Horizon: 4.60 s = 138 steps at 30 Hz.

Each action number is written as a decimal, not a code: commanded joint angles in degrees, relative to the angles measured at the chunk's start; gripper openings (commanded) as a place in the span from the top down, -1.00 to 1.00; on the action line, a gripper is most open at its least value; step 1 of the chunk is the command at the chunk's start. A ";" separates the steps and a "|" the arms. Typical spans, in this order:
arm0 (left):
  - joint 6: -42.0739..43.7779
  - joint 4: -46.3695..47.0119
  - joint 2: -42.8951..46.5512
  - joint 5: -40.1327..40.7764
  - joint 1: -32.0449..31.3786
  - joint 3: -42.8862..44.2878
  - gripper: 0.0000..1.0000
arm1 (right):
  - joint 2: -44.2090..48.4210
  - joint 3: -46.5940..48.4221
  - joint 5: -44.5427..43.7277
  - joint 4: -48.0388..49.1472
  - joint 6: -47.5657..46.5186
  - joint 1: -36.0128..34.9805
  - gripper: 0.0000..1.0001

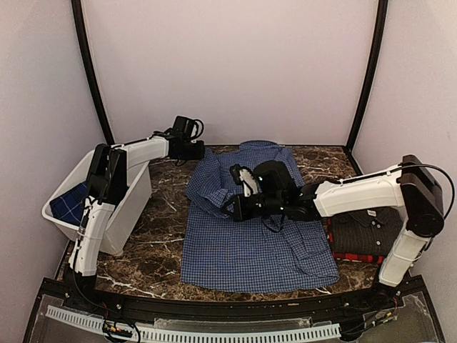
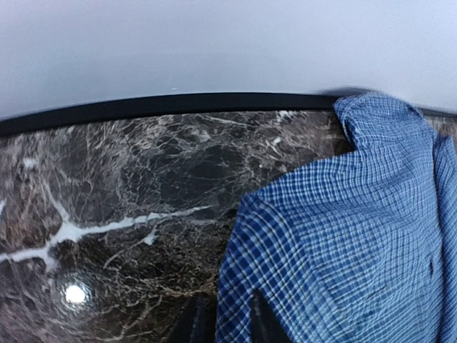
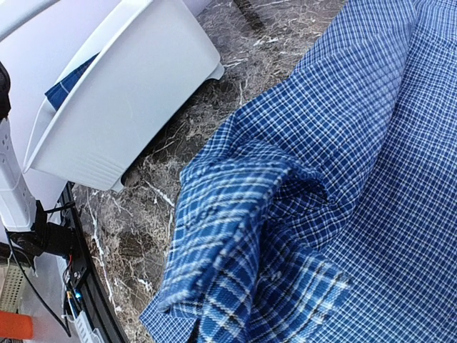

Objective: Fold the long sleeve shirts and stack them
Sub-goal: Adjust the 1/3-folded shirt at the center of the board, then pick up the shirt from the center of the board, then fold the 1/3-folded shirt at the center of the board.

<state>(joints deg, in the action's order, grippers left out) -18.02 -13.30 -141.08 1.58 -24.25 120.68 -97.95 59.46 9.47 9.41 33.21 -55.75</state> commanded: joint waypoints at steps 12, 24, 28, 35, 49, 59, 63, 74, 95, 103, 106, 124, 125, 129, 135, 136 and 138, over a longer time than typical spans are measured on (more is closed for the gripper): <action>-5.98 -15.42 9.49 -7.23 0.44 2.88 -0.06 | -1.72 9.81 2.47 -2.93 -4.27 7.35 1.00; -14.56 -7.11 40.67 -12.25 -3.09 -40.21 -0.02 | -4.31 15.05 4.79 -2.59 -5.71 11.45 1.00; -16.12 -7.79 46.22 -11.59 -7.66 -49.09 0.01 | -5.06 16.17 5.08 -2.73 -6.43 12.08 1.00; -19.27 -12.27 53.91 -9.66 -14.34 -61.42 0.09 | -5.44 17.49 5.46 -2.86 -7.11 12.50 1.00; -31.69 -13.10 63.30 -15.38 -25.73 -78.73 0.29 | -6.51 23.11 5.89 -3.71 -8.02 12.50 1.00; -35.63 -12.96 57.84 -13.44 -32.47 -78.55 0.44 | -7.73 28.82 6.21 -5.51 -9.51 12.50 1.00; -36.41 -14.14 55.72 -12.01 -34.08 -78.21 0.50 | -8.09 30.94 6.01 -6.02 -10.29 12.50 1.00; -36.65 -16.91 57.70 -9.34 -34.99 -76.49 1.00 | -9.43 36.31 1.52 -6.56 -14.99 12.65 1.00; -14.05 -26.02 50.97 -20.62 -36.25 -51.32 1.00 | -2.50 32.44 -8.88 -5.63 -26.05 22.95 1.00; -6.53 -26.80 38.00 -29.76 -37.35 -38.47 1.00 | 2.06 27.74 -15.87 -6.83 -28.25 26.10 1.00; -4.82 -27.27 33.82 -31.73 -37.52 -35.34 1.00 | 3.99 25.24 -17.25 -6.70 -28.38 27.58 1.00; -1.13 -29.76 21.16 -40.01 -38.27 -22.87 1.00 | 7.40 18.67 -16.20 -5.67 -26.27 34.14 1.00; -1.07 -29.85 20.87 -40.30 -38.30 -22.51 1.00 | 7.27 18.94 -16.03 -5.84 -26.25 34.31 1.00; -1.05 -30.29 19.26 -41.00 -38.46 -21.21 1.00 | 7.52 19.29 -15.89 -5.90 -26.10 34.81 1.00; -1.43 -30.29 17.75 -41.52 -38.66 -19.98 1.00 | 9.31 18.86 -16.05 -5.68 -26.13 35.47 1.00; -1.52 -30.29 17.63 -41.59 -38.67 -19.86 1.00 | 9.43 18.85 -16.00 -5.70 -26.17 35.59 1.00; -1.57 -30.29 17.14 -41.79 -38.70 -19.42 1.00 | 9.41 19.01 -15.91 -6.07 -26.18 35.87 1.00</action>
<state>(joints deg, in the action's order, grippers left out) -20.51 -42.06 -123.74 -38.39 -62.37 99.37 -91.00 77.62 -6.55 1.15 6.52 -20.67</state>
